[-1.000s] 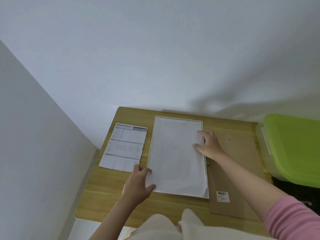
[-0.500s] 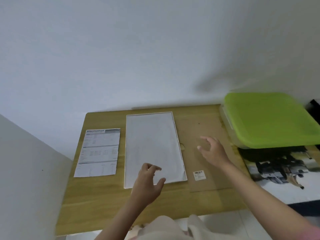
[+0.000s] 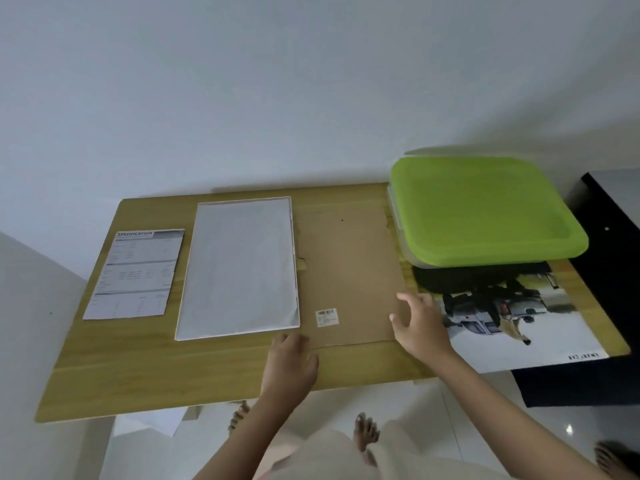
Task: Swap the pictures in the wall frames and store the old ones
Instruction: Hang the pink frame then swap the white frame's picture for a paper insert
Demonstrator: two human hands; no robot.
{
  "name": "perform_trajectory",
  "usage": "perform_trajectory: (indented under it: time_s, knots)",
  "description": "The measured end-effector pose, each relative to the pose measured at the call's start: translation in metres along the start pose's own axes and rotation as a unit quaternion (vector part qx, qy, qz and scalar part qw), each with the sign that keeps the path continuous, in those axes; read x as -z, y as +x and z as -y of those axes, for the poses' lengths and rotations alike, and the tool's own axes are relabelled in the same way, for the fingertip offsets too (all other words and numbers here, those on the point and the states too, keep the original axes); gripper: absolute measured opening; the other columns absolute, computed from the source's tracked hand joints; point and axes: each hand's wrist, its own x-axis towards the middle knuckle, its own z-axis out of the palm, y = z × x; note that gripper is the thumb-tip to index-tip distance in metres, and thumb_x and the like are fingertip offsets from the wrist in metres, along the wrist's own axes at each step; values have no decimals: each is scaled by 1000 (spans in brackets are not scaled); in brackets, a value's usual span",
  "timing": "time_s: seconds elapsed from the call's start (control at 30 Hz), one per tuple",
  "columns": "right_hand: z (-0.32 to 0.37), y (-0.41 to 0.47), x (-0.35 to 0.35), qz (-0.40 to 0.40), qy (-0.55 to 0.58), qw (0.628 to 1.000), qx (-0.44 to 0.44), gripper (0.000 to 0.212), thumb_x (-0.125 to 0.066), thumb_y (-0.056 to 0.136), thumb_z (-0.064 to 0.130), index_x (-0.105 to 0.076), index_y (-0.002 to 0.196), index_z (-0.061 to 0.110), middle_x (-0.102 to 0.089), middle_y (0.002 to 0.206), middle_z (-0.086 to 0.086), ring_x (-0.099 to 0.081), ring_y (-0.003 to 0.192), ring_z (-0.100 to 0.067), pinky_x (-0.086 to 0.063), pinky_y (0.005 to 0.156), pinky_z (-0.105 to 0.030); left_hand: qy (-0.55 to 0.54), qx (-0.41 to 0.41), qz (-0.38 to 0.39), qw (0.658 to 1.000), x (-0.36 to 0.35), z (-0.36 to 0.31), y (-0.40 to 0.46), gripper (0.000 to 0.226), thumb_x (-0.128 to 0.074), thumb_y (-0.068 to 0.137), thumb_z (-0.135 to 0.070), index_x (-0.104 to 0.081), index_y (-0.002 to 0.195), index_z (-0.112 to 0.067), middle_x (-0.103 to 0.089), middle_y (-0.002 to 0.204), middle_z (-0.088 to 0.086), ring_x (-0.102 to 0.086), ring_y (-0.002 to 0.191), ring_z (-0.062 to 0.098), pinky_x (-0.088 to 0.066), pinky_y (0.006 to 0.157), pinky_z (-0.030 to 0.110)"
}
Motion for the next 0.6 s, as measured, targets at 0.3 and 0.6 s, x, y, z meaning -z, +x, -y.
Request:
perform_trajectory:
  time_s: [0.3,0.6]
  knots:
    - [-6,13,13,25,73,997,-29,45,-63,86,29,-50,128,22,-44,131,-13,-43,123,-31,-43,96,-40,-90,118,-75,986,-21,-28,5,22,-71,76,-15,-64,97,-17,-64,97,6,-60,78,12,-48,76,27]
    - [-18,20,22,21,195,980,-33,50,-69,83,13,-52,130,18,-53,129,-6,-49,119,-22,-45,100,-42,-197,129,-75,969,-7,-38,-1,25,-76,70,-9,-68,88,-24,-67,89,5,-54,71,12,-50,67,27]
